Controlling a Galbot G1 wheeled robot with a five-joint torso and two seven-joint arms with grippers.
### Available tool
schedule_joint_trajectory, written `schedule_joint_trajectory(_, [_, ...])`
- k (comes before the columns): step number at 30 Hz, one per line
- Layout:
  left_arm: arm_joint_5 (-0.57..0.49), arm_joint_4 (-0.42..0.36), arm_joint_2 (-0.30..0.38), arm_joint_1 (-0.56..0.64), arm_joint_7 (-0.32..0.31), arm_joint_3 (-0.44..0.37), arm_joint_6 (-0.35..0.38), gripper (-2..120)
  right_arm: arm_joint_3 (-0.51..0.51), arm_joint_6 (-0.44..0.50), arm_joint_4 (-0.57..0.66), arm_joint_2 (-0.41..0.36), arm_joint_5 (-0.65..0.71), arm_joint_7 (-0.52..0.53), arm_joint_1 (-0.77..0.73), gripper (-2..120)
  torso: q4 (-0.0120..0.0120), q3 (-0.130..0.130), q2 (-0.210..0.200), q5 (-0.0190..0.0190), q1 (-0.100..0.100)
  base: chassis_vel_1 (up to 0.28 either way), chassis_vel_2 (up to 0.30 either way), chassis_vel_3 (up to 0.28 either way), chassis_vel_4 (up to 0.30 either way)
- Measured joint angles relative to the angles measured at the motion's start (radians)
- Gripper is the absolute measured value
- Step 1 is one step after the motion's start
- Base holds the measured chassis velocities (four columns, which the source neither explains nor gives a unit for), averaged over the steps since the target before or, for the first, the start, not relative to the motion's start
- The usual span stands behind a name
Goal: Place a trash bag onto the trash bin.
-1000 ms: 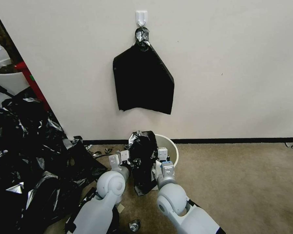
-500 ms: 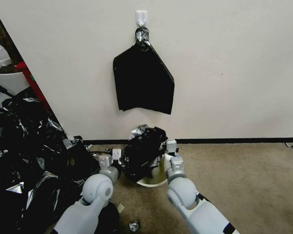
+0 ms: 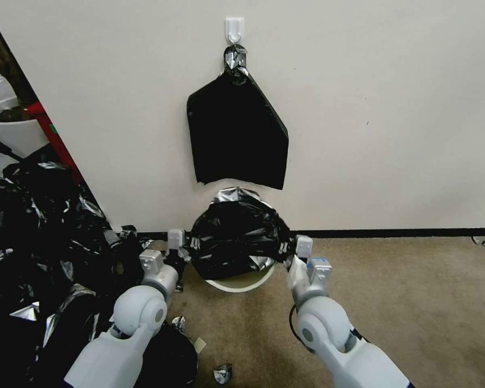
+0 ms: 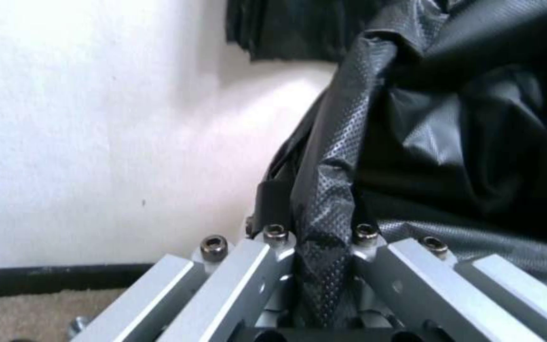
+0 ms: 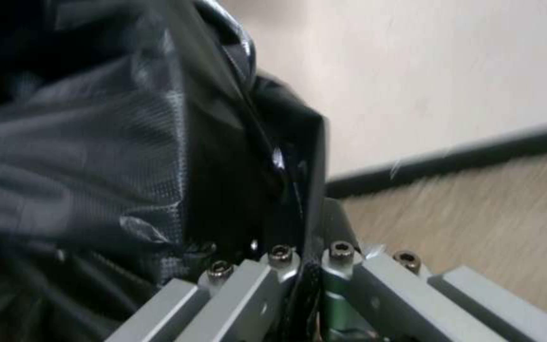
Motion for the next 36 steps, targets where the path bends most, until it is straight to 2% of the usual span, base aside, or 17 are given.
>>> schedule_joint_trajectory(2, [-0.039, 0.001, -0.015, -0.015, -0.022, -0.007, -0.004, 3, -0.031, 0.014, 0.023, 0.013, 0.074, -0.021, -0.045, 0, 0.0000, 0.000, 0.000, -0.0001, 0.000, 0.000, 0.000, 0.000, 0.000])
schedule_joint_trajectory(6, [-0.079, -0.004, -0.032, -0.030, -0.048, -0.014, 0.004, 3, -0.057, 0.051, 0.001, 0.058, 0.078, -0.064, -0.064, 0, 0.0000, 0.000, 0.000, -0.0002, 0.000, 0.000, 0.000, 0.000, 0.000])
schedule_joint_trajectory(9, [-0.125, -0.017, -0.048, -0.039, -0.092, -0.023, 0.042, 3, -0.059, 0.114, -0.082, 0.126, 0.049, -0.130, -0.041, 0, 0.0001, 0.000, 0.000, -0.0001, 0.000, 0.000, 0.000, 0.000, 0.000])
schedule_joint_trajectory(10, [-0.125, -0.017, -0.048, -0.039, -0.092, -0.023, 0.042, 3, -0.059, 0.114, -0.082, 0.126, 0.049, -0.130, -0.041, 0, 0.0001, 0.000, 0.000, -0.0001, 0.000, 0.000, 0.000, 0.000, 0.000])
schedule_joint_trajectory(13, [-0.146, -0.033, -0.045, -0.037, -0.107, -0.039, 0.092, 3, -0.024, 0.203, -0.186, 0.151, -0.068, -0.255, -0.005, 0, 0.0003, 0.000, 0.000, -0.0001, 0.000, 0.000, 0.000, 0.000, 0.000])
schedule_joint_trajectory(14, [-0.146, -0.033, -0.045, -0.037, -0.107, -0.039, 0.092, 3, -0.024, 0.203, -0.186, 0.151, -0.068, -0.255, -0.005, 0, 0.0003, 0.000, 0.000, -0.0001, 0.000, 0.000, 0.000, 0.000, 0.000])
schedule_joint_trajectory(16, [-0.149, -0.039, -0.035, -0.034, -0.108, -0.051, 0.117, 3, -0.005, 0.277, -0.264, 0.140, -0.175, -0.377, 0.010, 0, 0.0003, 0.000, 0.000, 0.0001, 0.000, 0.000, 0.000, 0.000, 0.000])
schedule_joint_trajectory(18, [-0.154, -0.039, -0.027, -0.034, -0.108, -0.061, 0.128, 3, 0.001, 0.329, -0.307, 0.128, -0.221, -0.448, 0.015, 8, 0.0003, 0.000, 0.000, -0.0002, 0.000, 0.000, 0.000, 0.000, 0.000])
schedule_joint_trajectory(20, [-0.156, -0.039, -0.025, -0.035, -0.108, -0.065, 0.129, 3, 0.001, 0.356, -0.325, 0.123, -0.237, -0.478, 0.016, 10, 0.0002, 0.000, 0.000, -0.0001, 0.000, 0.000, 0.000, 0.000, 0.000])
schedule_joint_trajectory(23, [-0.157, -0.032, -0.020, -0.041, -0.108, -0.071, 0.129, 3, 0.000, 0.450, -0.361, 0.112, -0.297, -0.573, 0.011, 26, 0.0002, 0.000, 0.000, 0.0001, 0.000, 0.000, 0.000, 0.000, 0.000])
schedule_joint_trajectory(24, [-0.157, -0.032, -0.020, -0.041, -0.108, -0.071, 0.129, 3, 0.000, 0.450, -0.361, 0.112, -0.297, -0.573, 0.011, 26, 0.0002, 0.000, 0.000, 0.0001, 0.000, 0.000, 0.000, 0.000, 0.000])
schedule_joint_trajectory(28, [-0.128, -0.021, -0.021, -0.047, -0.108, -0.063, 0.125, 3, -0.008, 0.441, -0.311, 0.095, -0.325, -0.549, -0.003, 40, 0.0003, 0.000, 0.000, 0.0001, 0.000, 0.000, 0.000, 0.000, 0.000])
schedule_joint_trajectory(29, [-0.122, -0.018, -0.021, -0.048, -0.108, -0.059, 0.124, 3, -0.012, 0.411, -0.287, 0.088, -0.328, -0.508, -0.006, 43, 0.0002, 0.000, 0.000, 0.0001, 0.000, 0.000, 0.000, 0.000, 0.000])
schedule_joint_trajectory(31, [-0.106, -0.010, -0.022, -0.050, -0.107, -0.046, 0.124, 3, -0.028, 0.297, -0.205, 0.063, -0.299, -0.332, -0.016, 55, 0.0001, 0.000, 0.000, 0.0001, 0.000, 0.000, 0.000, 0.000, 0.000])
schedule_joint_trajectory(32, [-0.106, -0.010, -0.022, -0.050, -0.107, -0.046, 0.124, 3, -0.028, 0.297, -0.205, 0.063, -0.299, -0.332, -0.016, 55, 0.0001, 0.000, 0.000, 0.0001, 0.000, 0.000, 0.000, 0.000, 0.000])
schedule_joint_trajectory(34, [-0.094, -0.005, -0.021, -0.053, -0.103, -0.036, 0.128, 3, -0.036, 0.223, -0.132, 0.042, -0.237, -0.190, -0.027, 65, 0.0002, 0.000, 0.000, 0.0000, 0.000, 0.000, 0.000, 0.000, 0.000])
schedule_joint_trajectory(36, [-0.092, -0.003, -0.021, -0.054, -0.102, -0.034, 0.128, 3, -0.037, 0.211, -0.116, 0.037, -0.221, -0.163, -0.031, 69, 0.0001, 0.000, 0.000, -0.0001, 0.000, 0.000, 0.000, 0.000, 0.000])
